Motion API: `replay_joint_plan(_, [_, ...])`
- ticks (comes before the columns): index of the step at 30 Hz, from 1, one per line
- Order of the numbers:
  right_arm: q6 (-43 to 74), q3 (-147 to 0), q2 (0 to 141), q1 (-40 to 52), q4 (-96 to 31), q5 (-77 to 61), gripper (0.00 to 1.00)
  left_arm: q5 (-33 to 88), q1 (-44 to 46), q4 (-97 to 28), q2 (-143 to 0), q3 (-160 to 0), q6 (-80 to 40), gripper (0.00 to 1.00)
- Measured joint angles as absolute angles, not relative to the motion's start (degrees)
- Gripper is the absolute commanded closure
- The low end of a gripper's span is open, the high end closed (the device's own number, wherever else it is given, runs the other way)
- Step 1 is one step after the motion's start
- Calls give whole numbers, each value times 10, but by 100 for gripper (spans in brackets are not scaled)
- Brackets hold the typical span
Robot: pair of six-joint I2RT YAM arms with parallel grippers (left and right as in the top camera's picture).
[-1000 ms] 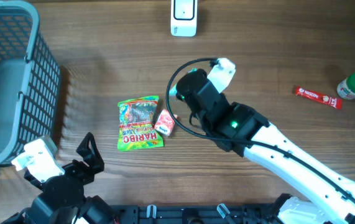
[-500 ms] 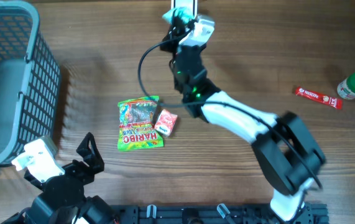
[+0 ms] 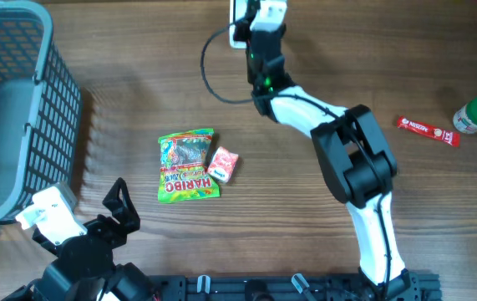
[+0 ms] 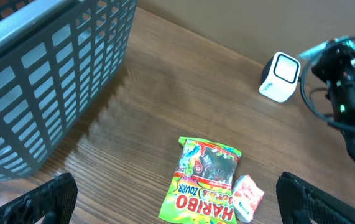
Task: Scan the item barcode
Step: 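Hold the green pack in front of the white scanner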
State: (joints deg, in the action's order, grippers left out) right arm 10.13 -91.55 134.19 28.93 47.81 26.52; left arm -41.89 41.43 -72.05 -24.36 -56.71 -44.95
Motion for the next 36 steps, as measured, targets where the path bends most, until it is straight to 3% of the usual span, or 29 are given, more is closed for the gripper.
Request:
replay_joint_plan(14, [102, -1016, 1477, 276, 507, 239, 95, -419, 414, -721, -244, -567, -449, 0])
replay_joint_plan(24, [98, -1029, 1479, 274, 483, 229, 96, -419, 414, -721, -244, -567, -449, 0])
replay_joint_plan(36, [-35, -1030, 1448, 294, 451, 287, 96, -419, 414, -721, -244, -567, -449, 0])
